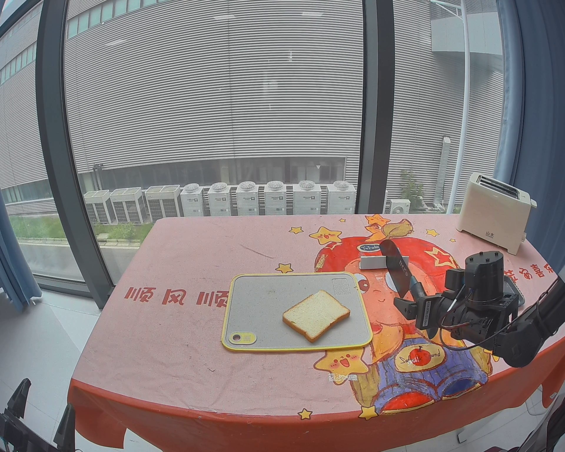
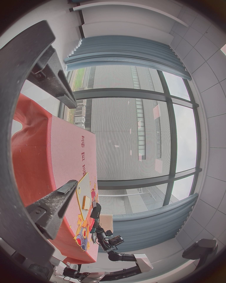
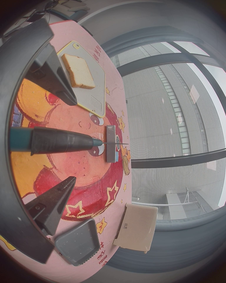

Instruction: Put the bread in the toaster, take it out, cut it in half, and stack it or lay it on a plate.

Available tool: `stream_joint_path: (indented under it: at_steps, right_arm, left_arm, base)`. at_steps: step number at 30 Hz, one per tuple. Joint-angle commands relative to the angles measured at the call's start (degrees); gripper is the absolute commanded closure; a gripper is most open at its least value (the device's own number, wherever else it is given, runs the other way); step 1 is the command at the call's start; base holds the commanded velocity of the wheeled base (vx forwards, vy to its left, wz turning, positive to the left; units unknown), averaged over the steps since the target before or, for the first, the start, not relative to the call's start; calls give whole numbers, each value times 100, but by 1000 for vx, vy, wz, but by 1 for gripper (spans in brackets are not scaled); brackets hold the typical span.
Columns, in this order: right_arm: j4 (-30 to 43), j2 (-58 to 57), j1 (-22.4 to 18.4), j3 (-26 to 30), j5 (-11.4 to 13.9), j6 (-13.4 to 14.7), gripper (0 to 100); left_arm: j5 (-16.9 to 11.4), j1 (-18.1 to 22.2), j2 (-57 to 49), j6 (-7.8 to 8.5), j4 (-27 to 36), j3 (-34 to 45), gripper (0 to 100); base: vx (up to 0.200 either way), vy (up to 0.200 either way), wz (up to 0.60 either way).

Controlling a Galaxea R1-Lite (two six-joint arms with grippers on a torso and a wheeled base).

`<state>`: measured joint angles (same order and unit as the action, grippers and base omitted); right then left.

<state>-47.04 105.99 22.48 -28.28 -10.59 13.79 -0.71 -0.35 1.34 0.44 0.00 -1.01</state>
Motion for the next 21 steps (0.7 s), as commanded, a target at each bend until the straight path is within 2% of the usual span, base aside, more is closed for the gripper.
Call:
stream_joint_path:
  at_steps: [1, 14, 15, 18, 21]
  right_arm:
    - [2, 45, -7, -37, 5, 1, 0]
    - [2, 203, -112, -107, 13, 1, 0]
    - [2, 203, -112, -99, 40, 1, 100]
    - [2, 194, -95, -81, 163, 1, 100]
    - [2, 186, -51, -72, 172, 1, 100]
  left_arm:
    - [0, 0, 7, 0, 0, 92, 0]
    - [0, 0, -2, 0, 0, 92, 0]
    - [0, 0, 7, 0, 0, 92, 0]
    - [0, 0, 7, 0, 0, 92, 0]
    - [0, 0, -2, 0, 0, 92, 0]
  base:
    - [0, 0, 0]
    - [0, 0, 0]
    - [0, 0, 0]
    - [0, 0, 0]
    - [0, 0, 0]
